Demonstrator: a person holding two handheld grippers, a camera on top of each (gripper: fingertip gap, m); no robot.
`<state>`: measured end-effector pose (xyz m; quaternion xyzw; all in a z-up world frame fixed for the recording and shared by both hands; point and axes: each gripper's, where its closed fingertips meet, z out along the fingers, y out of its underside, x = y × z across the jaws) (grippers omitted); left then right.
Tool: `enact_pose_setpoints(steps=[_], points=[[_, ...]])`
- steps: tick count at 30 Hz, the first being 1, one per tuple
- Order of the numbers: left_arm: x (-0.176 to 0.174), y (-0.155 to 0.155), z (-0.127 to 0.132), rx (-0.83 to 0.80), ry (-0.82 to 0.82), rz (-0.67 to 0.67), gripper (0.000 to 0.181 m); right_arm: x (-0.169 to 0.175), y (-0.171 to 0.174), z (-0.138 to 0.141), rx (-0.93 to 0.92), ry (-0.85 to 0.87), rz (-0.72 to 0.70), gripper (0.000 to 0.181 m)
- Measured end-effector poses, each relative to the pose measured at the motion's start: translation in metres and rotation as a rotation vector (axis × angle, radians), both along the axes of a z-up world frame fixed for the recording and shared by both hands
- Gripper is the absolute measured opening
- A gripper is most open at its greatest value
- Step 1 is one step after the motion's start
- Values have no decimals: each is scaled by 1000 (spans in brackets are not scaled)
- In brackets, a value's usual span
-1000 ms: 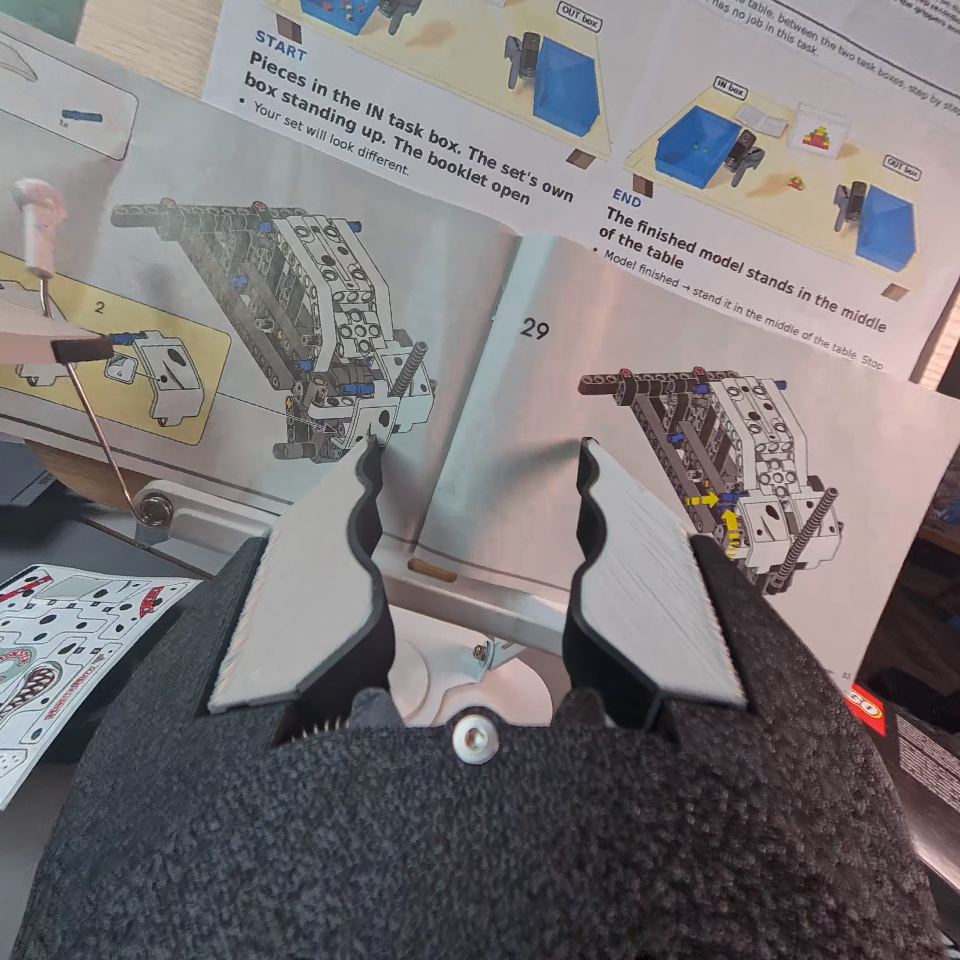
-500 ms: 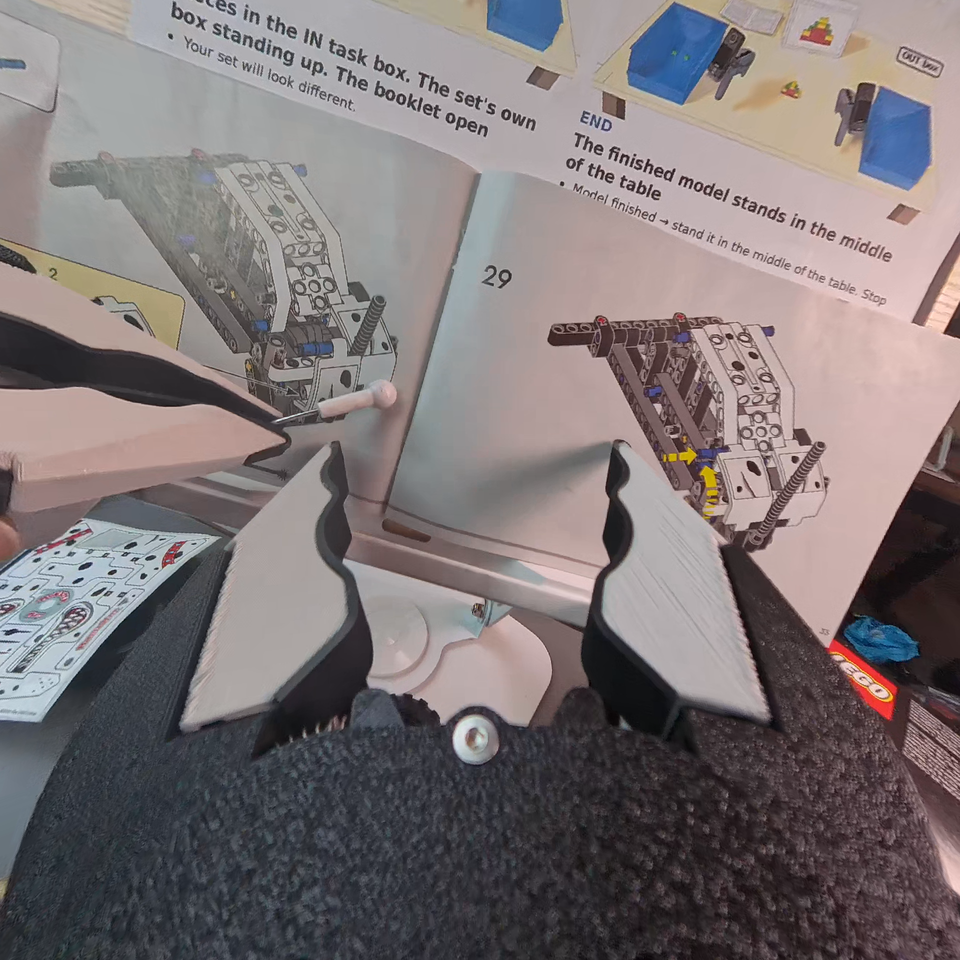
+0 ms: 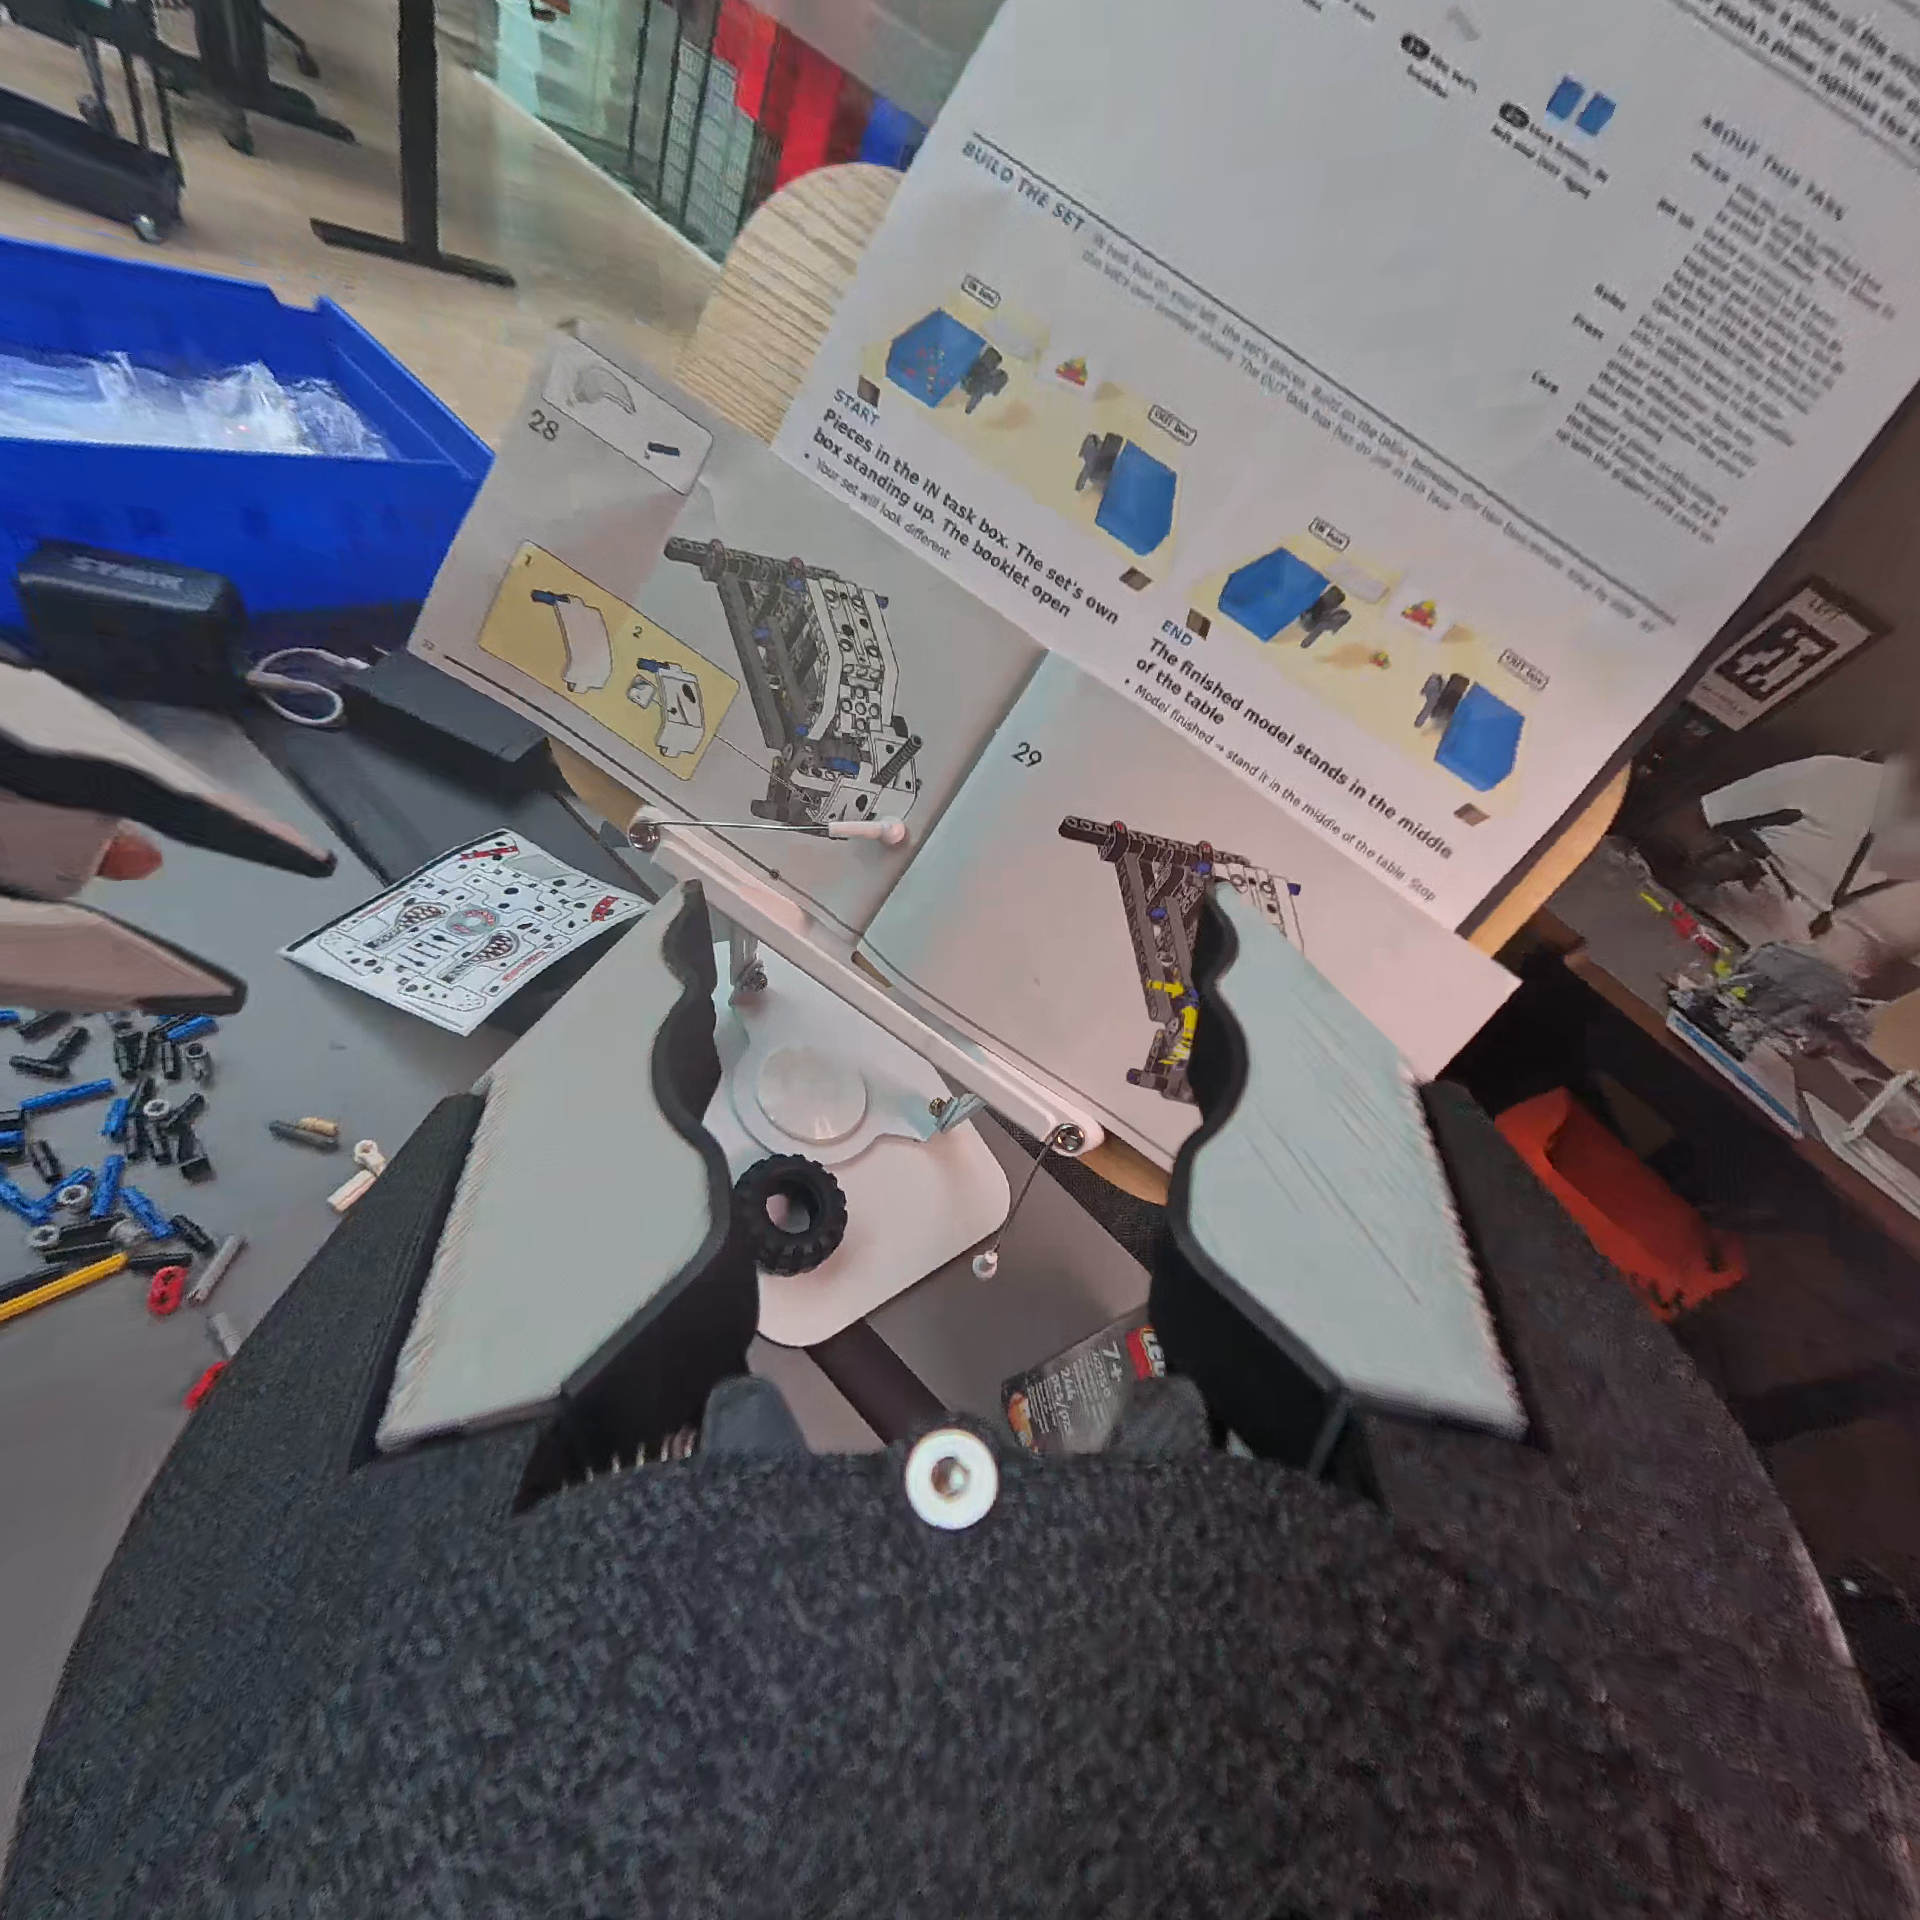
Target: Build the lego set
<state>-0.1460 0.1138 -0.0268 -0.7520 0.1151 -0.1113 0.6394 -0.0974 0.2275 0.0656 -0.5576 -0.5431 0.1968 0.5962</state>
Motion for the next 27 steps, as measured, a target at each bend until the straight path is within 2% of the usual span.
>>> enact_pose_setpoints(steps=[3, 7, 14, 18, 23, 27], points=[[20, -30, -18, -25, -16, -39, 37, -1, -18, 22, 57, -75, 2, 92], [32, -58, -44, -90, -11, -67, 38, -11, -40, 36, 125, -158, 3, 92], [38, -92, -73, -173, -36, -73, 41, -28, -74, 64, 192, -178, 23, 92], [42, -111, -90, -215, -64, -69, 43, -33, -86, 70, 211, -182, 40, 92], [45, -140, -92, -212, -139, -41, 45, -38, -96, 79, 169, -136, 58, 92], [48, -161, -86, -170, -190, -12, 45, -37, -93, 76, 50, -86, 66, 91]])
